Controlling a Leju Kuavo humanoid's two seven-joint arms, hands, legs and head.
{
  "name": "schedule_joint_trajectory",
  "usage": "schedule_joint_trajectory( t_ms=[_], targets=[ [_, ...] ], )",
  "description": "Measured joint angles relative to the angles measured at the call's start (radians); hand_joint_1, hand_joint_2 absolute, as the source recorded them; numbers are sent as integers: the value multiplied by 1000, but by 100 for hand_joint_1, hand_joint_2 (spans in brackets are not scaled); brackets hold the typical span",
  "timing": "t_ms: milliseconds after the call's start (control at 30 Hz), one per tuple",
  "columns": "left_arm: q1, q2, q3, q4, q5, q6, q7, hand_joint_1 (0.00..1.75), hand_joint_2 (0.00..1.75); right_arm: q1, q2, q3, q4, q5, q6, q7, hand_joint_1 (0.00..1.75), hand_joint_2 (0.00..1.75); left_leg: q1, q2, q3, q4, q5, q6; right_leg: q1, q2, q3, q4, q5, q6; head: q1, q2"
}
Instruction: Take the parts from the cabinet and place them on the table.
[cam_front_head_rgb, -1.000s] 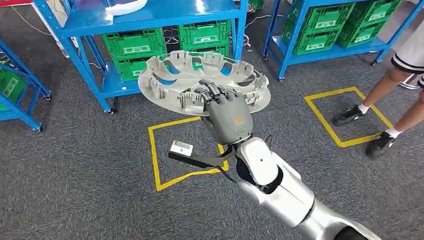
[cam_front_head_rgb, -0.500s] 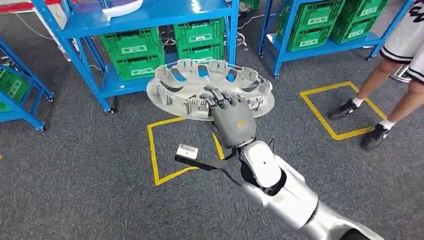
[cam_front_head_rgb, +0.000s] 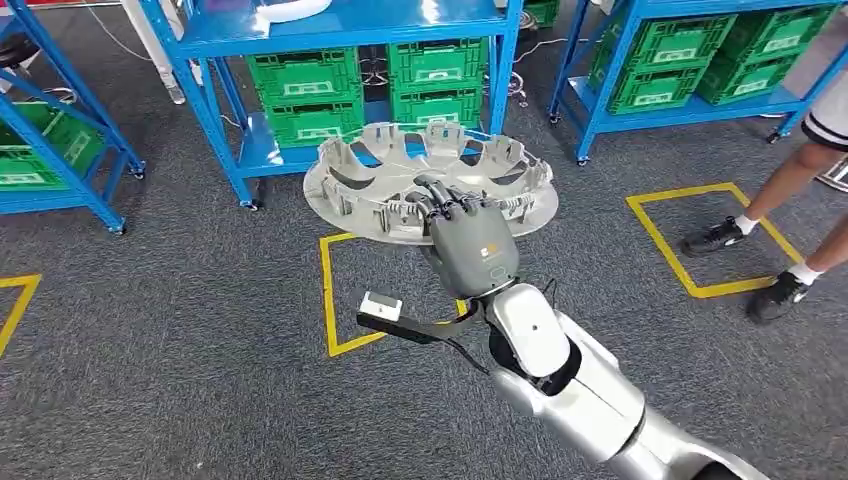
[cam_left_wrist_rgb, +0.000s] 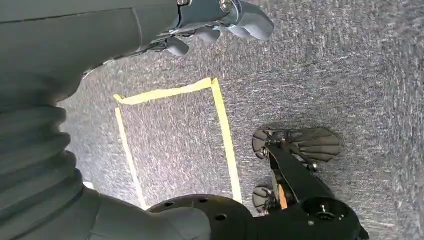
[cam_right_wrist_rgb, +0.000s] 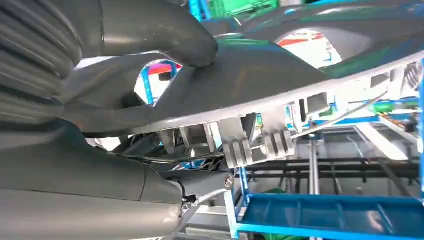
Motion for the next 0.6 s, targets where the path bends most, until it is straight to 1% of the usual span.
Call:
schedule_joint_trajectory(
  t_ms=[33, 67, 100, 133, 167, 200, 233, 267, 300, 333, 367, 400, 433, 467, 500, 533, 600],
  targets=[
    [-1, 0, 0, 0, 0, 0, 1, 0, 175, 0, 0, 0, 0, 0, -2, -6, 175, 175, 2, -9, -5, -1, 4, -7, -3, -16, -6, 2, 5, -6, 0, 0],
    [1, 0, 0, 0, 0, 1, 1, 0, 175, 0, 0, 0, 0, 0, -3, -11, 175, 175, 3, -15, -7, -5, 9, -13, 2, -21, -7, 3, 6, -11, 0, 0],
    [3, 0, 0, 0, 0, 2, 2, 0, 175, 0, -2, 0, 0, 0, -3, -11, 175, 175, 6, -23, -8, -10, 14, -21, 4, -30, -8, 3, 8, -18, 0, 0],
    [5, 0, 0, 1, 0, 3, 2, 0, 175, -1, -2, 0, 0, -1, -3, -11, 175, 175, 6, -35, -14, -11, 18, -28, 0, -44, -7, -6, 16, -30, 0, 0],
    [6, 3, 0, 1, 0, 4, 2, 0, 175, -2, -2, 0, 0, -1, -3, -12, 175, 175, 5, -7, -19, 1, 9, -30, -3, -58, -5, -10, 20, -37, -1, 0],
    [5, 0, 0, 1, 0, 4, 2, 0, 175, -3, -2, 0, 0, -1, -5, -13, 175, 175, 1, 34, -39, 40, -22, -35, -4, -65, -6, -12, 22, -41, -10, 0],
    [3, 0, 0, 2, 0, 4, 2, 0, 175, -3, -3, 0, 0, 0, -5, -13, 175, 175, 4, 56, -69, 107, -60, -42, -3, -77, -8, -12, 23, -44, -10, 0],
    [2, -1, 0, 2, 0, 4, 2, 0, 175, -3, -4, 0, 0, 0, -5, -13, 175, 175, 7, 67, -102, 184, -96, -46, -1, -89, -9, -12, 23, -44, -10, 0],
    [2, -2, 0, 2, 0, 4, 2, 0, 175, -2, -6, 0, 0, -1, -6, -13, 175, 175, 8, 72, -132, 255, -122, -48, 0, -101, -11, -11, 23, -44, -10, 0],
    [2, -3, 0, 2, -1, 4, 2, 0, 175, -1, -8, 0, 0, -2, -6, -14, 175, 175, 9, 74, -143, 287, -125, -49, 0, -113, -11, -11, 23, -44, -10, 0],
    [3, -2, 0, 2, -2, 4, 2, 0, 175, 1, -8, 0, 0, -2, -7, -13, 175, 175, 9, 75, -130, 269, -108, -48, 0, -124, -11, -11, 23, -44, -10, 0],
    [4, -2, 0, 2, -3, 4, 2, 0, 175, 1, -9, 0, 0, -3, -8, -13, 175, 175, 9, 79, -92, 204, -71, -45, 0, -137, -11, -11, 23, -44, -10, 0],
    [4, -2, 0, 2, -7, 4, 2, 0, 175, 1, -9, 0, 0, -3, -9, -12, 175, 175, 8, 91, -43, 116, -32, -41, 0, -148, -9, -11, 22, -43, -10, 0],
    [3, -2, 0, 2, -10, 4, 0, 0, 175, 1, -9, 0, -1, -1, -9, -8, 175, 175, 4, 124, 10, 25, 0, -34, 1, -158, -6, -11, 21, -41, -10, 0],
    [0, -2, 0, 2, -13, 3, -1, 0, 175, 1, -10, -1, -3, 1, -9, -4, 175, 175, -10, 165, 27, -17, -19, -25, 5, -169, -6, -11, 20, -36, -10, 0],
    [-2, -2, 0, 2, -17, 2, -3, 0, 175, 0, -13, -1, -5, 5, -7, 0, 175, 175, -11, 151, 28, -20, -9, -15, 7, -176, -7, -10, 20, -28, -9, 0],
    [1, -2, 0, 2, -21, 0, -4, 0, 175, 0, -13, -1, -10, 9, -1, 3, 175, 175, -13, 128, 18, -16, -6, -9, 6, -194, -6, -14, 23, -17, -9, 0]
  ],
)
